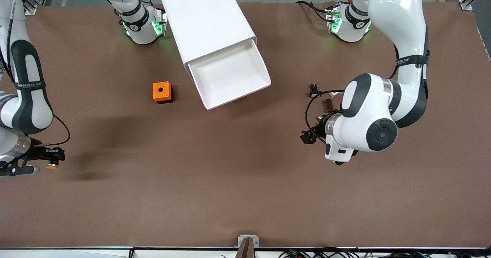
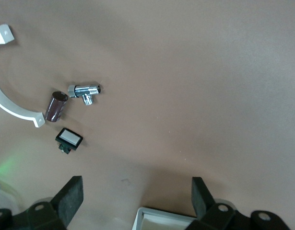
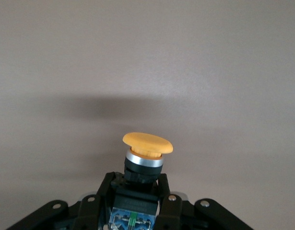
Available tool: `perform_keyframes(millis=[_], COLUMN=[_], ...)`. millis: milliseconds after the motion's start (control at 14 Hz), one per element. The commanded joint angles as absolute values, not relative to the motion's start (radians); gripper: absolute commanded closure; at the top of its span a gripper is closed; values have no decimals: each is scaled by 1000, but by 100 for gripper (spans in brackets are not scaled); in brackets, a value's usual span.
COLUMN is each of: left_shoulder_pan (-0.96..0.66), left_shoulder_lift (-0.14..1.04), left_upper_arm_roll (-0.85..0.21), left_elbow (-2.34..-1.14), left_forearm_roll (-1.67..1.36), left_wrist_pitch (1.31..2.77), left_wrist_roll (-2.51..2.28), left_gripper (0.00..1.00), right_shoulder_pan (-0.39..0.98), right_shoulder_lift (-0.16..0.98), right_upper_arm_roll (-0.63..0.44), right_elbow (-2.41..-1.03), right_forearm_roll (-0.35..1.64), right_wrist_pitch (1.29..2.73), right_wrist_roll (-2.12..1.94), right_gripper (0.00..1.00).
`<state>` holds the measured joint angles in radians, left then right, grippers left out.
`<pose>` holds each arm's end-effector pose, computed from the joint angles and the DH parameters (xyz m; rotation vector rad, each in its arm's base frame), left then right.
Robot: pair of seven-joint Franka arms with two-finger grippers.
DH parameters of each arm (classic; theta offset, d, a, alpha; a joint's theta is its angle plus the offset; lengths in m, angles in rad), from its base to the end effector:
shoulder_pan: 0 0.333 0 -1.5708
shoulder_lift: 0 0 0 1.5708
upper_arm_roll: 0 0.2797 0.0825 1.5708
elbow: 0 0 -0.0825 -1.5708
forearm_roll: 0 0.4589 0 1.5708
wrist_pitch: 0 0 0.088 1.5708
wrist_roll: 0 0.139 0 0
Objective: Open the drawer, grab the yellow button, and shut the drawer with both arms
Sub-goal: 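Carry the yellow button with the right gripper and lower it onto the table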
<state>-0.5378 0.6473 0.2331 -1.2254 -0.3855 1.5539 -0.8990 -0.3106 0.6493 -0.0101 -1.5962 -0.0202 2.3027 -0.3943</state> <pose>0.6787 -0.3003 0.3016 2.9125 0.9368 -0.5939 0.7026 -0.2339 0.1500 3.0976 0.1378 0.0715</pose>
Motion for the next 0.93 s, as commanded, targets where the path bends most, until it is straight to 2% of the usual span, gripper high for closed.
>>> perform_keyframes(millis=[0,356,712,783,854], left_shoulder_pan=[-601,-689,-724,-724,-724], left_shoulder_lift=[627,626,626,626,626], left_upper_arm_roll=[235,233,230,230,230], left_elbow=[-1256,-1278,-1282,-1281,-1281], left_forearm_roll=[-328,-252,-218,-218,-218], left_wrist_pitch=[1620,1713,1736,1736,1736], left_wrist_roll=[-887,-885,-885,-885,-885], left_gripper=[1,1,1,1,1], right_shoulder_pan=[-350,-345,-330,-330,-330], right_shoulder_lift=[699,745,761,765,765], right_upper_arm_roll=[20,18,17,17,17], right_elbow=[-1582,-1582,-1575,-1574,-1574], right_forearm_roll=[-15,38,35,34,37], right_wrist_pitch=[2344,2388,2408,2410,2410], right_wrist_roll=[-463,-523,-565,-565,-558], right_gripper=[100,100,99,97,87])
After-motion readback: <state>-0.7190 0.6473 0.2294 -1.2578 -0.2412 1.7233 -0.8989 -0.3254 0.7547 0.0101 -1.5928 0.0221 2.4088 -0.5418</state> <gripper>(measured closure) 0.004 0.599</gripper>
